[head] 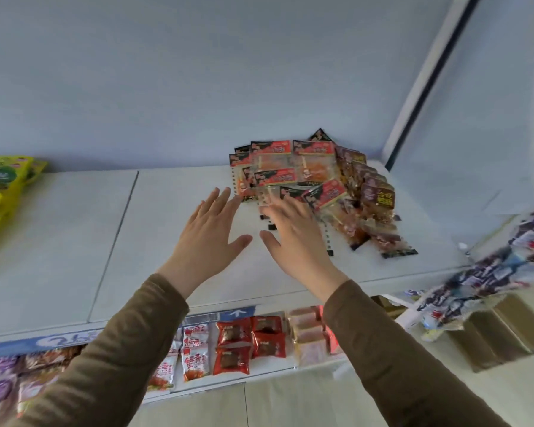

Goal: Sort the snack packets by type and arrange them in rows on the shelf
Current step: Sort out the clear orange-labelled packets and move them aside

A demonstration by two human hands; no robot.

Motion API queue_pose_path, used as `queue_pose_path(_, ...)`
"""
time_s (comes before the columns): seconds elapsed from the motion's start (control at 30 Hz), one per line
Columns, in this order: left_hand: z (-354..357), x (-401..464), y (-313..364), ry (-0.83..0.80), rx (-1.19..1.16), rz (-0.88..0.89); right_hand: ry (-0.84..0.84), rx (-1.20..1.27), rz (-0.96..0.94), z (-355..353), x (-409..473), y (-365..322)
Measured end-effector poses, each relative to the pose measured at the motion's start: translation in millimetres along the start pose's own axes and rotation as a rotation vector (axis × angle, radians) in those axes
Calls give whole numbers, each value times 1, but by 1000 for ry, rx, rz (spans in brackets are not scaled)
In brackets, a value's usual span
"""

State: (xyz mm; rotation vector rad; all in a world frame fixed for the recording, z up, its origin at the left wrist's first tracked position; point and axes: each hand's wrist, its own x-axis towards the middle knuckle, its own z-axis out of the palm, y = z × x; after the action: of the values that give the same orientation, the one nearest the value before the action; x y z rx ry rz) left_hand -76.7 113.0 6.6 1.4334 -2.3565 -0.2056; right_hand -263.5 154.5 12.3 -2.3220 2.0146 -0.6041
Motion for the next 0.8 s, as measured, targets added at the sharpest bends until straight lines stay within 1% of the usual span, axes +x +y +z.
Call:
queue_pose_path(0.2, 33, 20, 79, -17, -137, -1, 22, 85, 48, -24, -26, 89)
queue_pose_path(0.33, 44, 34, 106, -65, -156, -36, 35, 94, 118, -29, -29, 130)
queue_pose_path(0.43, 53, 46, 113, -133, -201, -84, -35, 74, 199, -27, -22, 155)
queue_pose_path(0.53, 66, 55, 111, -202, -276, -148, -109, 75, 260, -20, -16, 163)
queue_pose_path(0.63, 76, 68, 112, -195, -347, -219, -77, 72, 277, -13, -8, 158)
queue_pose_path(0.7, 82, 72, 114, -168, -358, -221, -57, 67, 257, -10, -6, 153)
queue_pose_path(0.8, 90, 67, 111, -167, -334, -207, -81, 121, 219, -5, -7, 144)
